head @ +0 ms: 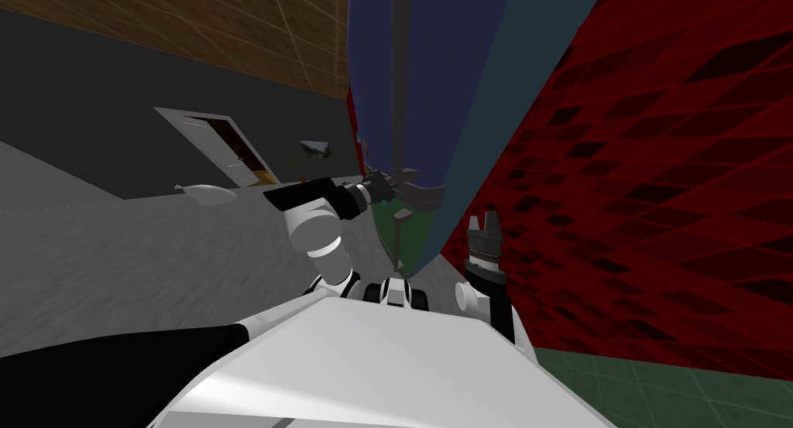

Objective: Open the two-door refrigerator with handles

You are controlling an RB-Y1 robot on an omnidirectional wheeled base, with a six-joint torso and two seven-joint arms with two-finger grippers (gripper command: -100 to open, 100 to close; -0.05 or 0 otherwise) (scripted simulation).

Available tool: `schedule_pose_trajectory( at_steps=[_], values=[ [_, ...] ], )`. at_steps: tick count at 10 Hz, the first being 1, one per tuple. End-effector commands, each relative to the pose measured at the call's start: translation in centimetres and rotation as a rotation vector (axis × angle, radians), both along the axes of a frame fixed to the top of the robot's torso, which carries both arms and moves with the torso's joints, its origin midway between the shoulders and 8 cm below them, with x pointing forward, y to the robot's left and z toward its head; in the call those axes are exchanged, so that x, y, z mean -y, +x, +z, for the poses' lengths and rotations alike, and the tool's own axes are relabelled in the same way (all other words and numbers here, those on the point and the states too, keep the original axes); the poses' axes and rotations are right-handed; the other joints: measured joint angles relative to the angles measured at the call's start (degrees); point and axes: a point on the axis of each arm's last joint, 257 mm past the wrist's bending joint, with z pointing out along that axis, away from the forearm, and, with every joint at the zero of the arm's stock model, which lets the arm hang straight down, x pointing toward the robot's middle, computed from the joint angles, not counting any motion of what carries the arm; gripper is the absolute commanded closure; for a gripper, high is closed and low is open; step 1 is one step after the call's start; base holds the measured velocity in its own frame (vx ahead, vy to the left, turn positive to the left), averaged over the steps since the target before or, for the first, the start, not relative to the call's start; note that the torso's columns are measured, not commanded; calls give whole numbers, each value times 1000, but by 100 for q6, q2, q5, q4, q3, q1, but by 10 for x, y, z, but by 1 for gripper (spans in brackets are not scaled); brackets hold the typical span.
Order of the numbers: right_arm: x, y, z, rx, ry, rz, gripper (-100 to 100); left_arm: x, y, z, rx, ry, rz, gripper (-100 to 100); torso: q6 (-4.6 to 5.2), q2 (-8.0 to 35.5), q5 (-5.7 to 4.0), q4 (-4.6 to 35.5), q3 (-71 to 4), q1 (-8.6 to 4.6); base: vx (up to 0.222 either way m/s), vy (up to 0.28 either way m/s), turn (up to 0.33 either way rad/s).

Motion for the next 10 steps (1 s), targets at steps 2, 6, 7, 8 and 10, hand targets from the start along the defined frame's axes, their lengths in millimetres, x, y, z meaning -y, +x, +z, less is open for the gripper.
schedule_pose_trajectory(
  at_steps=[2,6,7,8,10],
  values=[
    [0,0,0,0,0,0,0,18,-13,4,8,-3,-72,100,0,-21,4,5,-17,15,-25,331,-50],
    [0,0,0,0,0,0,0,44,-33,7,12,-1,-174,100,-1,-44,-10,6,-45,-40,-32,321,-39],
    [0,0,0,0,0,0,0,44,-33,7,12,-1,-174,100,2,-42,-10,15,-45,-26,-49,272,-27],
    [0,0,0,0,0,0,0,52,-40,8,13,0,-208,100,0,-30,-9,15,-38,-35,-103,255,-27],
    [0,0,0,0,0,0,0,59,-48,9,14,2,-242,100,5,-10,-4,27,-15,-3,-3,350,-53]
  ],
)
